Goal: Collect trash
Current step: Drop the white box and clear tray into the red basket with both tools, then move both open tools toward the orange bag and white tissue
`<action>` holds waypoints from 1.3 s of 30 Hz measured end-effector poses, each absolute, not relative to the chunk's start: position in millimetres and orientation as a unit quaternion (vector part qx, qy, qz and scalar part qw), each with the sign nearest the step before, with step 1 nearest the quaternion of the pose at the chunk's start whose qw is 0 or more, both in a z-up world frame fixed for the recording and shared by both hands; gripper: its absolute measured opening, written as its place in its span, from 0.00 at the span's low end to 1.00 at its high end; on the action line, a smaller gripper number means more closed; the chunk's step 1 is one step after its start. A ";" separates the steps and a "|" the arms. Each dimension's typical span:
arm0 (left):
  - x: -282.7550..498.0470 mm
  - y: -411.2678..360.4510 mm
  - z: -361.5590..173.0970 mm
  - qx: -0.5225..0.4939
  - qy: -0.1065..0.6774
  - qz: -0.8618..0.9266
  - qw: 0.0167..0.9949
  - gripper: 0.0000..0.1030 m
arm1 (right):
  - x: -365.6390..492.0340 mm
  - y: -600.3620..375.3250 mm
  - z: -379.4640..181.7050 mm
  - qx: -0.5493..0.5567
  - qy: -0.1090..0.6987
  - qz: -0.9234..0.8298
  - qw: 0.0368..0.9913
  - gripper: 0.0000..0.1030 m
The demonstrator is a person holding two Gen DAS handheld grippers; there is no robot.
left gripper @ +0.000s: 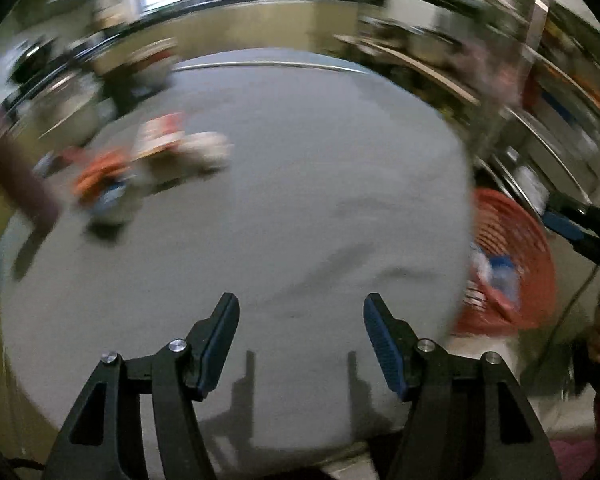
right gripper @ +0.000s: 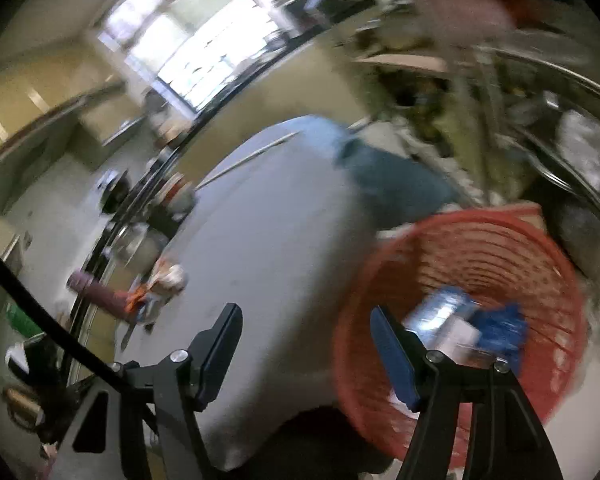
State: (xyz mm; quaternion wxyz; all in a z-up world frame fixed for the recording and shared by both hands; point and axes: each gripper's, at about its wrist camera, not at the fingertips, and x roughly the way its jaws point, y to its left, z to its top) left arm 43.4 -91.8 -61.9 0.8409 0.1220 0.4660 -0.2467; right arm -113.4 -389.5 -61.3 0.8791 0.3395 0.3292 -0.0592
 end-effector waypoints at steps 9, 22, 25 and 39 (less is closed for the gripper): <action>118.6 17.9 -42.3 0.052 0.444 -0.125 0.886 0.67 | 3.3 -298.5 -43.1 0.274 0.371 0.044 0.886 0.68; 226.9 13.5 -53.4 0.007 0.438 -0.162 0.884 0.70 | 159.7 -222.1 -81.4 0.209 0.425 0.086 0.877 0.53; 240.1 8.0 -60.5 0.009 0.438 -0.175 0.882 0.70 | 185.5 -218.1 -88.7 0.212 0.427 0.087 0.875 0.52; 214.4 9.3 -92.4 -0.023 0.490 -0.248 0.835 0.00 | 200.4 -214.6 -119.6 0.250 0.461 0.115 0.844 0.29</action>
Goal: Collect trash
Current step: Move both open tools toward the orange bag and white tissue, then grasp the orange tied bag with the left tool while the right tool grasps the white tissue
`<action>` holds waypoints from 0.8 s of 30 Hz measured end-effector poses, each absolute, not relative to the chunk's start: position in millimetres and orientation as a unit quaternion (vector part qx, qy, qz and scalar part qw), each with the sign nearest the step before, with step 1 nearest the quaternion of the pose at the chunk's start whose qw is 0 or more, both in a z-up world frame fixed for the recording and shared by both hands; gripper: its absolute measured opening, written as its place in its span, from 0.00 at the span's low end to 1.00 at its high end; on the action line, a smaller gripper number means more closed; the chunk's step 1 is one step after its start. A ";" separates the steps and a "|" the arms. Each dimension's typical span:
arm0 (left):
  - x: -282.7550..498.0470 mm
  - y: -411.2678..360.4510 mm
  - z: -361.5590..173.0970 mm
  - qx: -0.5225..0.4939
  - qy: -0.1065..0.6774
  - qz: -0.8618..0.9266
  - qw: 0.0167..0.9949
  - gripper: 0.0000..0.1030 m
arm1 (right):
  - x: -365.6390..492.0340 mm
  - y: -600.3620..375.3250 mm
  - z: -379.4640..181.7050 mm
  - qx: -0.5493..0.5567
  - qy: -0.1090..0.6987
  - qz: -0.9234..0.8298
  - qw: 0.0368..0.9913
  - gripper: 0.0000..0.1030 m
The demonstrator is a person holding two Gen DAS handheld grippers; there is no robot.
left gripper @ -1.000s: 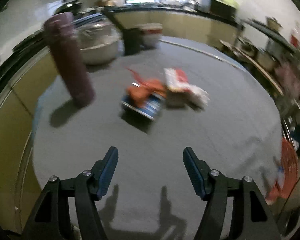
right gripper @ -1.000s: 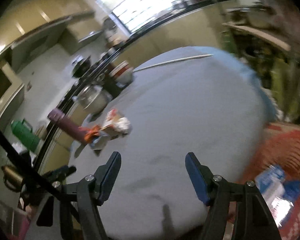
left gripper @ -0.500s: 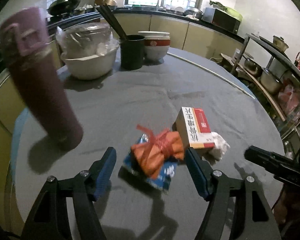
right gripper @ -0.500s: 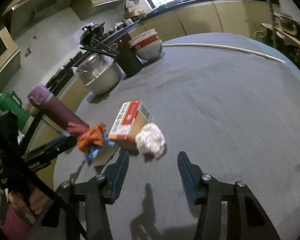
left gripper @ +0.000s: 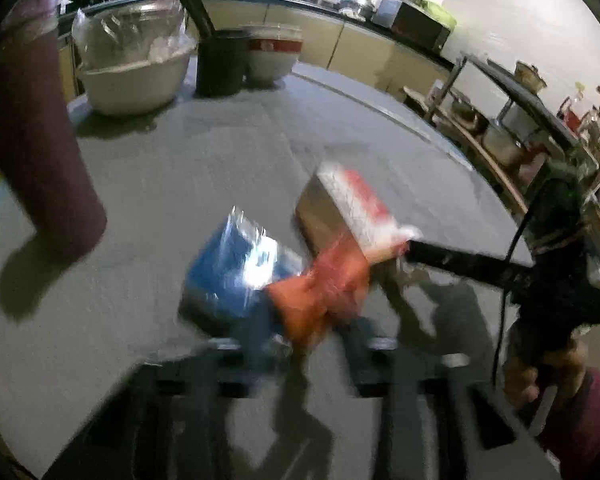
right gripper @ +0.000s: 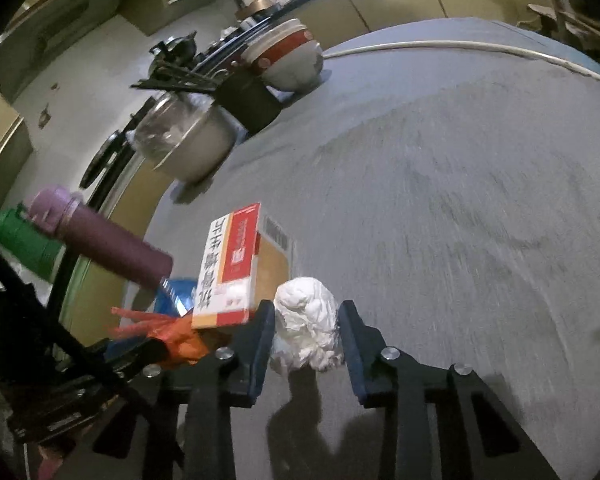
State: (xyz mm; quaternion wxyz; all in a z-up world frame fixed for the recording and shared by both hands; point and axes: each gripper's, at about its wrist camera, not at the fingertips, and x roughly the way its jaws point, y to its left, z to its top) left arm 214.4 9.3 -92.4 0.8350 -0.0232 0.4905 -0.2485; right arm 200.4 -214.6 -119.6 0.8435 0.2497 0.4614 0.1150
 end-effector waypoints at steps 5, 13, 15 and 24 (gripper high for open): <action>181.9 20.2 -110.9 -0.054 0.524 -0.251 0.812 0.00 | 163.0 -213.7 -110.1 0.236 0.472 0.125 0.840 0.27; 159.4 25.8 -92.0 -0.062 0.508 -0.244 0.824 0.14 | 138.2 -220.3 -87.9 0.227 0.454 0.110 0.855 0.34; 163.1 22.2 -83.1 -0.068 0.499 -0.237 0.831 0.45 | 141.5 -225.6 -87.3 0.233 0.448 0.098 0.857 0.36; 183.4 -46.6 -89.6 -0.044 0.498 -0.223 0.837 0.76 | 186.5 -247.6 -94.2 0.236 0.435 0.106 0.863 0.70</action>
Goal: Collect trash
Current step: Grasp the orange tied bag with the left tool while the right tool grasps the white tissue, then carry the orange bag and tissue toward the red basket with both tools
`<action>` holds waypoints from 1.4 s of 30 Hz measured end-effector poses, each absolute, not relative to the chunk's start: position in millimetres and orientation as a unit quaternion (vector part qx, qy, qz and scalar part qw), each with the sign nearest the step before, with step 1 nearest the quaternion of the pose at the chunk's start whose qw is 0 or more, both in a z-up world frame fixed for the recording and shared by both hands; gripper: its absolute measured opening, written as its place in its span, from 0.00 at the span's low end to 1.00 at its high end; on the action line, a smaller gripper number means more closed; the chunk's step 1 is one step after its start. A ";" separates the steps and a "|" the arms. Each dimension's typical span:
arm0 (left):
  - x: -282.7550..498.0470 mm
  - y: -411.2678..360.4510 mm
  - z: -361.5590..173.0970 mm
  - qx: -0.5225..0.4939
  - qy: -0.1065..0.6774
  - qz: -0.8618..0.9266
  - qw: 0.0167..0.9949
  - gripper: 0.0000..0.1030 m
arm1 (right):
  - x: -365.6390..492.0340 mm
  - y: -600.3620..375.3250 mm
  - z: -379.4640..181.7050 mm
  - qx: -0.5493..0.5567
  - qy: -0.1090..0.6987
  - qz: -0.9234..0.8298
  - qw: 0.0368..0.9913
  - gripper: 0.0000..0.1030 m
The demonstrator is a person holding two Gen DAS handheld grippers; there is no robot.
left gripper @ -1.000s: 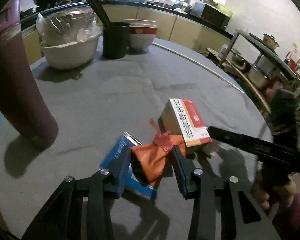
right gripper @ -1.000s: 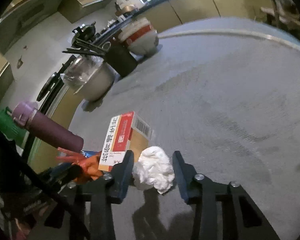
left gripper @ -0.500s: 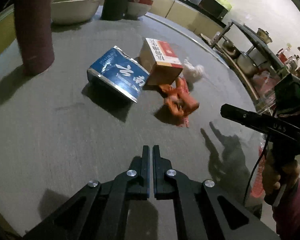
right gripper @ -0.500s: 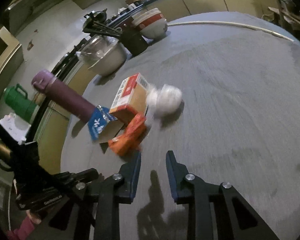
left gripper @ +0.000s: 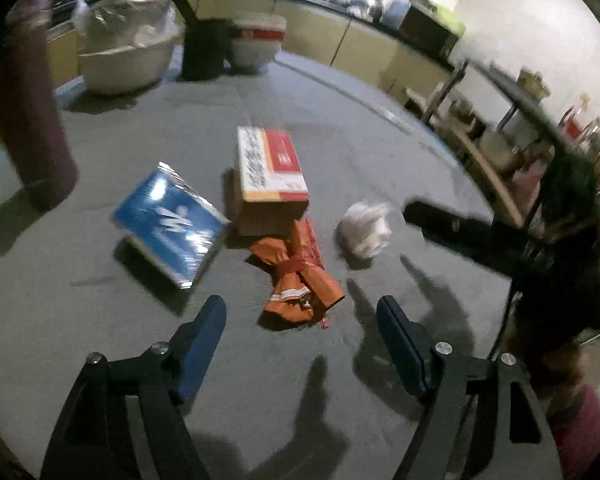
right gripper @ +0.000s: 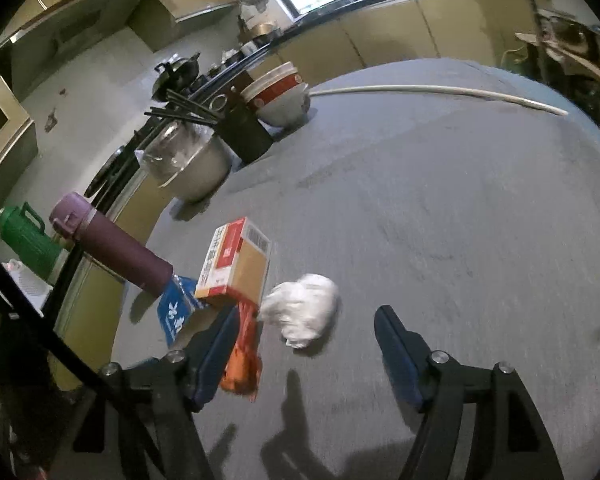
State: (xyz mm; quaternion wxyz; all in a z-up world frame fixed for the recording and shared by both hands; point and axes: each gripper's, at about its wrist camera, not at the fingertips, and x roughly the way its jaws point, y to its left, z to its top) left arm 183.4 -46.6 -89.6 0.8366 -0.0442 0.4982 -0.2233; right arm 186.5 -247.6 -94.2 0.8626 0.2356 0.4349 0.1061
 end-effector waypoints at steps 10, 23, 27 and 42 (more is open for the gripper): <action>199.1 -64.3 -119.4 -0.017 0.506 -0.195 0.840 0.43 | 226.1 -230.0 -127.0 0.222 0.480 0.133 0.838 0.40; 135.2 -35.9 -84.0 -0.017 0.480 -0.204 0.853 0.41 | 127.0 -252.8 -77.8 0.255 0.414 0.122 0.865 0.38; 114.3 -38.0 -64.9 0.003 0.458 -0.192 0.868 0.41 | 84.3 -254.0 -54.3 0.250 0.384 0.119 0.881 0.38; 38.7 -81.0 -0.2 0.129 0.345 -0.166 0.915 0.41 | -31.5 -273.9 -10.4 0.240 0.321 0.080 0.913 0.38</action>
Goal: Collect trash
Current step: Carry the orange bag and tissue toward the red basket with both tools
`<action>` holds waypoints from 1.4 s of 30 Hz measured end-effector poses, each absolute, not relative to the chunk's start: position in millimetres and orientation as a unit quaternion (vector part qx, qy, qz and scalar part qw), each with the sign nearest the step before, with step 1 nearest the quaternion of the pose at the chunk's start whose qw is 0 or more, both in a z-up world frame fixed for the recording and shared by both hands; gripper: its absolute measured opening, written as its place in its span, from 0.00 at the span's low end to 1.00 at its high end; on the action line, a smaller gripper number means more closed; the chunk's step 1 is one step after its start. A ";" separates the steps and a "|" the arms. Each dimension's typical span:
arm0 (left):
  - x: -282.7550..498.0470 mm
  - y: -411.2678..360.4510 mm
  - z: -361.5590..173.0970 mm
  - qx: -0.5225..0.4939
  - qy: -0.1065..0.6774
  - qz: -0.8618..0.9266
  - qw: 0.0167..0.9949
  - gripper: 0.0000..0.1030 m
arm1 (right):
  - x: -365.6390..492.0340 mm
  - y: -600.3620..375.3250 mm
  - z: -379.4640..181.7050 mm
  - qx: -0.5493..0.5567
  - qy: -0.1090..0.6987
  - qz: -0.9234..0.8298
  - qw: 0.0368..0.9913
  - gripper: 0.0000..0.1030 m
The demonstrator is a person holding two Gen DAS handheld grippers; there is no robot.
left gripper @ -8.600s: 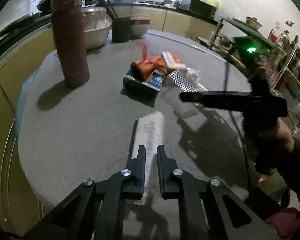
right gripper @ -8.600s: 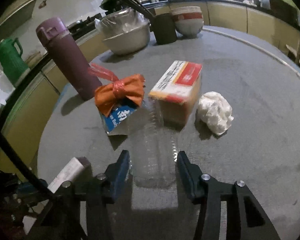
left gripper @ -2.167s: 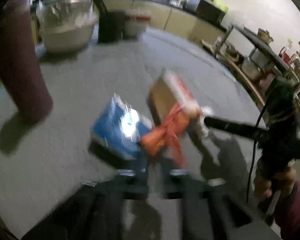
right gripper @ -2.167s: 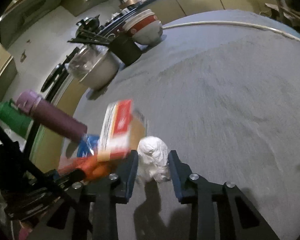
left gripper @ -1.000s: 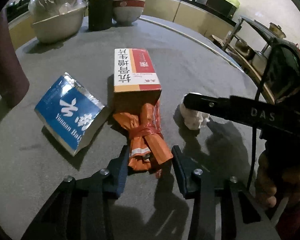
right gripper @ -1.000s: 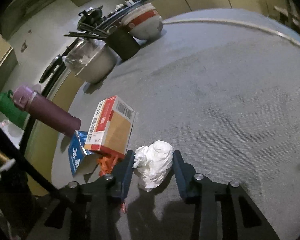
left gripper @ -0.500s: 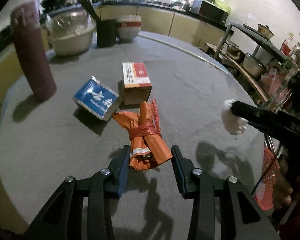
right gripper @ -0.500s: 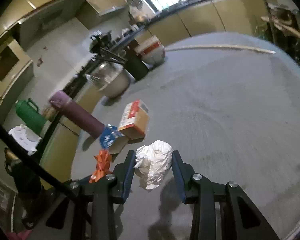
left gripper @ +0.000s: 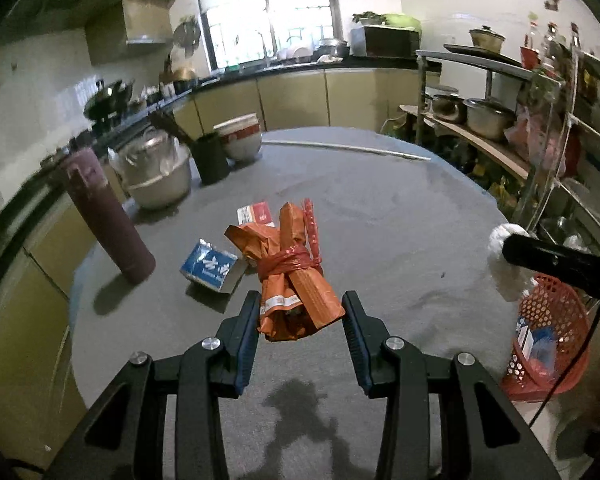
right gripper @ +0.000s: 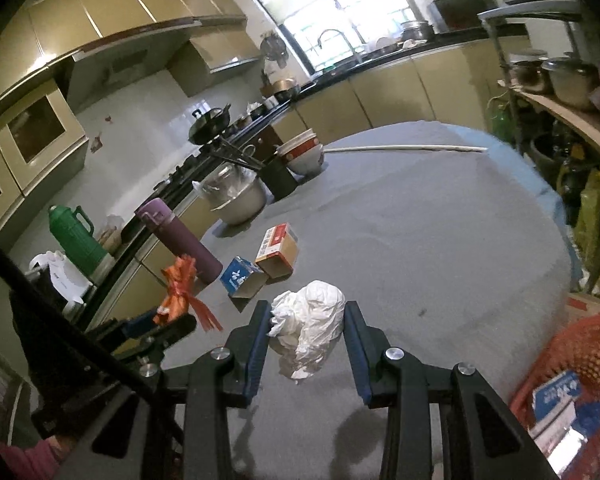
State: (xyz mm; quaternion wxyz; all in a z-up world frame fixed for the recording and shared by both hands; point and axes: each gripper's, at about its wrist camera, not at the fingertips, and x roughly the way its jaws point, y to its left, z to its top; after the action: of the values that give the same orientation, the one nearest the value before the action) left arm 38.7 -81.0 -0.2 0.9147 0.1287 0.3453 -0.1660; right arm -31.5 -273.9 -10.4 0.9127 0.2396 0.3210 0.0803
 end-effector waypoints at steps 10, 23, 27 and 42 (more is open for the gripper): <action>19.1 -105.7 3.5 0.163 0.329 -0.158 0.917 0.41 | -61.9 -290.3 -12.2 0.240 0.300 0.066 0.921 0.38; 18.2 -121.2 -17.2 0.185 0.346 -0.140 0.909 0.41 | -65.0 -299.2 -31.0 0.261 0.309 0.064 0.912 0.38; 19.4 -120.7 -21.1 0.187 0.349 -0.135 0.908 0.41 | -63.3 -295.5 -35.0 0.260 0.313 0.065 0.911 0.38; 24.9 -106.6 -34.7 0.181 0.364 -0.122 0.905 0.41 | -52.3 -273.7 -43.4 0.249 0.327 0.074 0.909 0.38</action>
State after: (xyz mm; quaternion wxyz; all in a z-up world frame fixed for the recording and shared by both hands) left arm 24.9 -106.6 -34.7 0.9055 0.1808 0.3640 -0.1221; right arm -52.3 -273.7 -43.4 0.9086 0.2490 0.3270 0.0745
